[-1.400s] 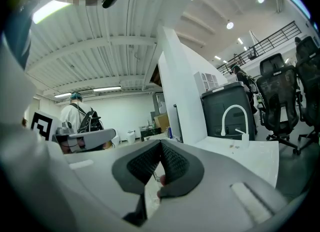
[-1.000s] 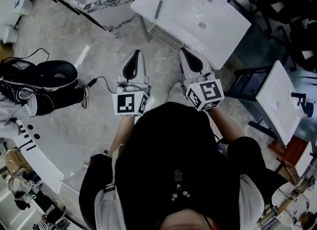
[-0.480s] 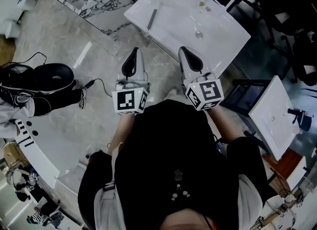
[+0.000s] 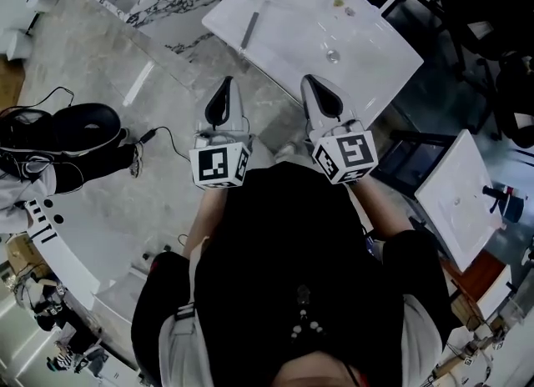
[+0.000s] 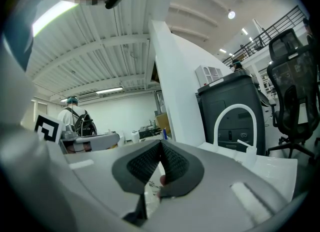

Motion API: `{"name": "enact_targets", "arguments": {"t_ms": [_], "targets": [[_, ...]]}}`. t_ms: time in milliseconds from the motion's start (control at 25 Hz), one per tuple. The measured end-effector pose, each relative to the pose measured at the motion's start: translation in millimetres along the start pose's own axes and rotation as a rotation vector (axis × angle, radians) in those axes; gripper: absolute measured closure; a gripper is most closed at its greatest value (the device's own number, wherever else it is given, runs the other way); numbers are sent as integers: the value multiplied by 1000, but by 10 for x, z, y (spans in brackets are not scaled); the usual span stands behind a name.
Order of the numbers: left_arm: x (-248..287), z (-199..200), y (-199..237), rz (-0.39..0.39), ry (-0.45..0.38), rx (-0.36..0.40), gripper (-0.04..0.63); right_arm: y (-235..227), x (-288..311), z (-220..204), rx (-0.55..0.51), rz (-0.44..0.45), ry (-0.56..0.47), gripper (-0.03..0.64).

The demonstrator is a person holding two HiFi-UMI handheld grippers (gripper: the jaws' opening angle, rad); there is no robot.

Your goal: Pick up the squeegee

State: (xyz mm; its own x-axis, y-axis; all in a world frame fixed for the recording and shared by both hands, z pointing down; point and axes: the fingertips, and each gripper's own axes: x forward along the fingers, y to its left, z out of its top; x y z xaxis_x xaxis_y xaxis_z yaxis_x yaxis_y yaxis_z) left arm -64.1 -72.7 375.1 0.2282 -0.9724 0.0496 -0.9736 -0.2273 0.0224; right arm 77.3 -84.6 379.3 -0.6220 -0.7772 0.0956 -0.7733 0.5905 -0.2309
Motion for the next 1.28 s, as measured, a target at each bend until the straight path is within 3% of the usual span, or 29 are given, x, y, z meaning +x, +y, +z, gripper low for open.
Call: {"name": "enact_targets", "arguments": {"t_ms": [400, 800, 1000, 1160, 1280], "targets": [[473, -167, 77, -31, 26, -15, 594, -334, 218, -32, 8, -65, 23, 614], [1388, -331, 413, -79, 69, -22, 594, -640, 975, 53, 6, -97, 69, 614], [1741, -512, 579, -99, 122, -28, 594, -660, 1300, 81, 2, -105, 96, 614], [2016, -703, 658, -110, 167, 10, 594, -762, 1467, 133, -1, -130, 110, 614], [2155, -898, 754, -114, 212, -11, 594, -797, 1578, 158, -2, -153, 116, 614]]}}
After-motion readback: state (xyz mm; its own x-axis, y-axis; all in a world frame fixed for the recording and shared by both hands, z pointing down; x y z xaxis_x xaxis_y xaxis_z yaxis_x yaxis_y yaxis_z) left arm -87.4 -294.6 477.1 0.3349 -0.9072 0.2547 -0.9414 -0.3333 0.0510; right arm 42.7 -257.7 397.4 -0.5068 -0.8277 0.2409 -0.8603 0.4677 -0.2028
